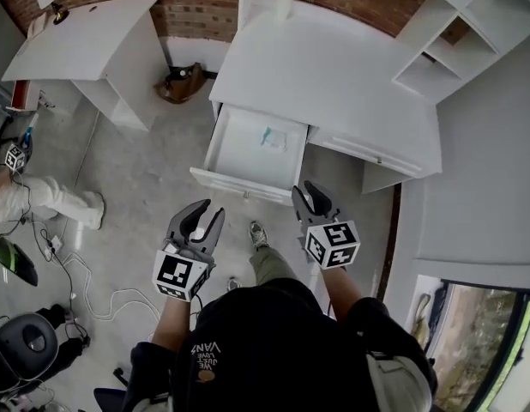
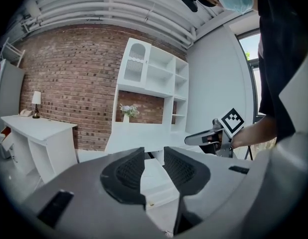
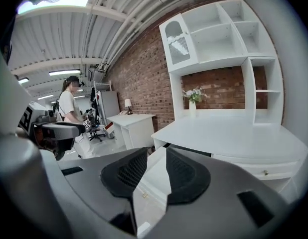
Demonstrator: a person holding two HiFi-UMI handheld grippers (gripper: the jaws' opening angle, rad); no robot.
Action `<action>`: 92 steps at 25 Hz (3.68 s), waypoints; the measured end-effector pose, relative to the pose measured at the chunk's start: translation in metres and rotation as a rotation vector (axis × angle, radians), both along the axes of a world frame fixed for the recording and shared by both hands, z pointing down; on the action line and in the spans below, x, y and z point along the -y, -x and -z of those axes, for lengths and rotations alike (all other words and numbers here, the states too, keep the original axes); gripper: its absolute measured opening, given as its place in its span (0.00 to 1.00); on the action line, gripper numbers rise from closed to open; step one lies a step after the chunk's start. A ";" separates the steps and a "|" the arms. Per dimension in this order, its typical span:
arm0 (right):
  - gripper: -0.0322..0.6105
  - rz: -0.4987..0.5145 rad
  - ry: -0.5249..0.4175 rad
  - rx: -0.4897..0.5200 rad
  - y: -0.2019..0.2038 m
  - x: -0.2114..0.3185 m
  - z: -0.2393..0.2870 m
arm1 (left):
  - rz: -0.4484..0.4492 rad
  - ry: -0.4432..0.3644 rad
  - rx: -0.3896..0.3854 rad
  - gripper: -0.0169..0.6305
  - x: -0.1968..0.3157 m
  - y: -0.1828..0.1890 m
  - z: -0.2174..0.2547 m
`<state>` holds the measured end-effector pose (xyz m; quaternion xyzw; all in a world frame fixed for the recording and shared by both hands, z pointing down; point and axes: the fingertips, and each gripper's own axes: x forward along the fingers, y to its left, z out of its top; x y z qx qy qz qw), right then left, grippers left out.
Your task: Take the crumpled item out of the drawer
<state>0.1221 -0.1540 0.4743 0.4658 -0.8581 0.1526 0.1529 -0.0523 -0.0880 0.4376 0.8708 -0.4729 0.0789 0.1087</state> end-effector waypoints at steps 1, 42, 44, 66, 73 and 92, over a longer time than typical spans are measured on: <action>0.20 0.010 0.005 -0.007 0.001 0.014 -0.005 | 0.003 0.003 -0.001 0.18 0.010 -0.001 -0.003; 0.35 0.062 0.483 -0.583 0.023 0.232 -0.315 | 0.127 0.168 -0.021 0.18 0.154 0.001 -0.101; 0.35 0.060 0.509 -0.613 0.022 0.234 -0.323 | 0.129 0.168 -0.023 0.18 0.155 0.002 -0.102; 0.09 0.121 0.523 -0.787 0.019 0.252 -0.357 | 0.133 0.209 -0.014 0.18 0.161 0.007 -0.115; 0.07 0.151 0.458 -0.703 0.037 0.251 -0.328 | 0.121 0.191 -0.014 0.18 0.161 0.008 -0.107; 0.07 0.237 0.251 -0.515 0.057 0.173 -0.191 | 0.080 0.114 -0.009 0.18 0.098 0.008 -0.071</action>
